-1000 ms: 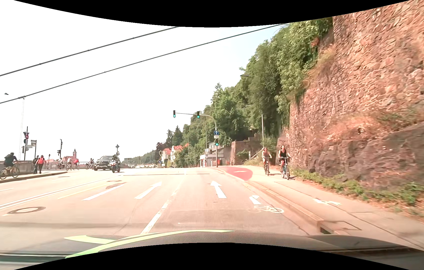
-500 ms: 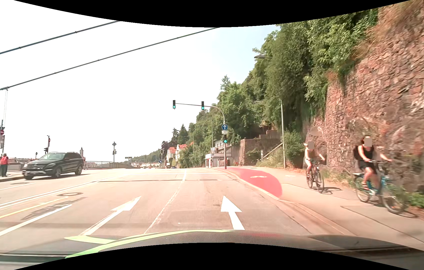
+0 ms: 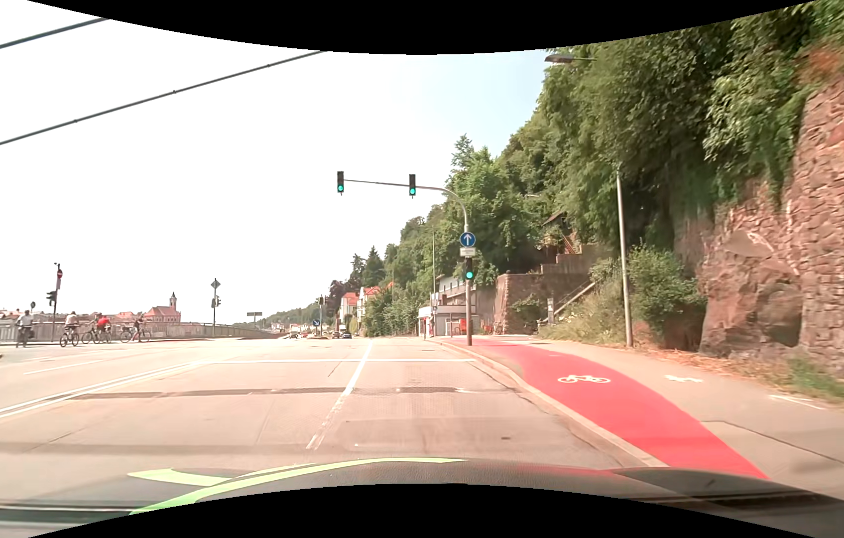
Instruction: Follow the waypoints while adhering to traffic rules and regulations
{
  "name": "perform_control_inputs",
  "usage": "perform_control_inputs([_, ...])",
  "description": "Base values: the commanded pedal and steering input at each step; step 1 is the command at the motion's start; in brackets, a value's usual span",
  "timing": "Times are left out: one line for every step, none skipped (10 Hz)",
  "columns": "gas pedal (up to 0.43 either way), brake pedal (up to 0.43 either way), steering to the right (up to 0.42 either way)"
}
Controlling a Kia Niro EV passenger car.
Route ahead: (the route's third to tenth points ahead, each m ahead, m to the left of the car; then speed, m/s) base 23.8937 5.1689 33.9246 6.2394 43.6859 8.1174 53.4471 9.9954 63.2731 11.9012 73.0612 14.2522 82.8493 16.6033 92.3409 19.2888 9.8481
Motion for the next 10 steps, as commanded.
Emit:
perform_control_inputs([0.157,0.0,-0.022])
perform_control_inputs([0.157,0.0,-0.023])
perform_control_inputs([0.157,0.0,-0.024])
perform_control_inputs([0.157,0.0,-0.024])
perform_control_inputs([0.157,0.0,-0.025])
perform_control_inputs([0.157,0.0,-0.025])
perform_control_inputs([0.157,0.0,-0.026])
perform_control_inputs([0.157,0.0,-0.026])
perform_control_inputs([0.157,0.0,-0.027])
perform_control_inputs([0.157,0.0,-0.027])
